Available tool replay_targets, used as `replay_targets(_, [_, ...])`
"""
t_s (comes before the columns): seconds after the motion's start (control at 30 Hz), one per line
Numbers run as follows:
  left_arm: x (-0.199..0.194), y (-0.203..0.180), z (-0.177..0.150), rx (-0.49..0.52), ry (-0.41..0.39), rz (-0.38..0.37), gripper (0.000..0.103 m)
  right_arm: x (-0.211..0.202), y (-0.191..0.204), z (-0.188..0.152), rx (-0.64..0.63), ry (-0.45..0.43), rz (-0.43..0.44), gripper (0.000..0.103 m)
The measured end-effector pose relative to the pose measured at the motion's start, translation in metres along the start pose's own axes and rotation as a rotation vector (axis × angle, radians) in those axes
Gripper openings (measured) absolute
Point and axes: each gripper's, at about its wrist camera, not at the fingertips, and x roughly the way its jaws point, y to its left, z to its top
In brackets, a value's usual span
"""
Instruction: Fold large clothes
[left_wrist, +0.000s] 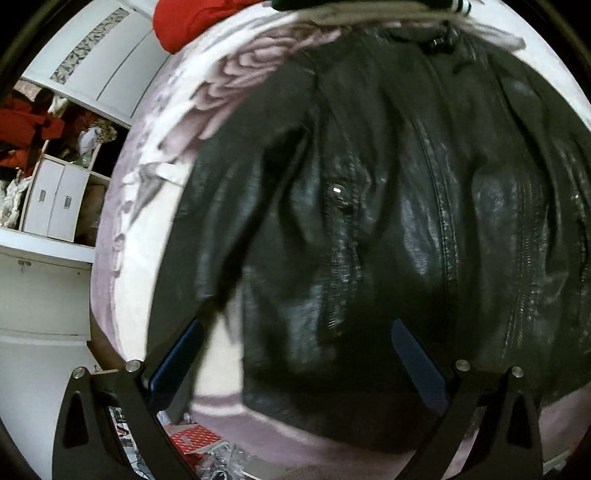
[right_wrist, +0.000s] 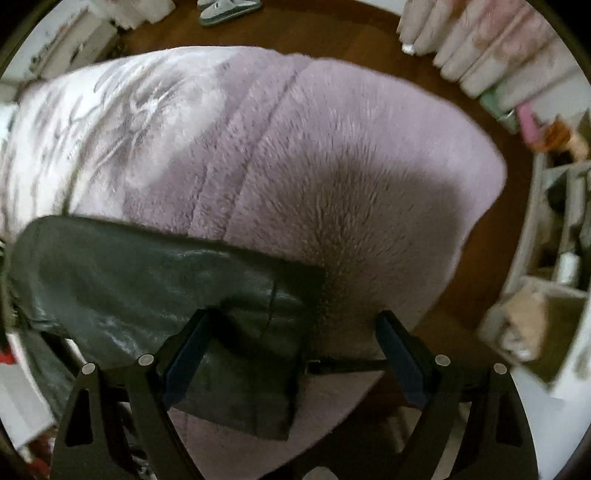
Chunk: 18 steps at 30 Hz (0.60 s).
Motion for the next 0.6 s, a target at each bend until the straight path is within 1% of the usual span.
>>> replay_targets(0.03, [0.004,-0.006,0.001,0.008,0.0,-0.007,0.103,0.006,-0.005,-0.001,0.014,0.013,0.057,0.091])
replay_targets(0.07, [0.007,-0.013,0.002,0.021,-0.002,-0.012,0.103,0.009,-0.006,-0.004,0.031,0.032,0.132,0.093])
replay_targets(0.1, [0.008,-0.018,0.002,0.031,-0.005,-0.016,0.103,0.013,-0.007,-0.007,0.044,0.048,0.177,0.093])
replay_targets(0.17, [0.009,-0.029,0.003,0.065,-0.03,-0.024,0.103,0.018,-0.002,-0.013,0.029,0.044,0.191,0.091])
replay_targets(0.2, [0.008,-0.033,0.004,0.076,-0.039,-0.024,0.103,0.021,0.003,-0.017,0.006,0.03,0.166,0.086])
replay_targets(0.23, [0.007,-0.035,0.004,0.09,-0.055,-0.026,0.103,0.022,0.008,-0.021,-0.013,0.028,0.143,0.078])
replay_targets(0.27, [0.005,-0.036,0.004,0.099,-0.069,-0.029,0.103,0.022,0.01,-0.025,-0.033,0.016,0.118,0.059])
replay_targets(0.3, [0.004,-0.037,0.006,0.104,-0.077,-0.032,0.103,0.018,0.011,-0.031,-0.053,-0.006,0.077,0.033])
replay_targets(0.33, [0.002,-0.038,0.006,0.107,-0.085,-0.037,0.103,0.015,0.008,-0.034,-0.057,-0.015,0.066,0.022])
replay_targets(0.37, [0.001,-0.037,0.006,0.109,-0.092,-0.05,0.103,0.011,0.002,-0.037,-0.048,-0.019,0.097,0.014])
replay_targets(0.4, [0.0,-0.036,0.008,0.108,-0.093,-0.055,0.103,0.003,-0.005,-0.041,-0.03,-0.035,0.155,0.013])
replay_targets(0.43, [-0.001,-0.033,0.009,0.103,-0.092,-0.063,0.103,-0.007,-0.004,-0.041,-0.029,-0.058,0.161,0.013])
replay_targets(0.5, [-0.003,-0.024,0.015,0.08,-0.089,-0.076,0.103,-0.03,-0.011,-0.04,-0.038,-0.129,0.19,0.013])
replay_targets(0.6, [-0.002,0.001,0.025,0.037,-0.088,-0.071,0.103,-0.077,0.008,-0.044,-0.038,-0.213,0.251,0.013])
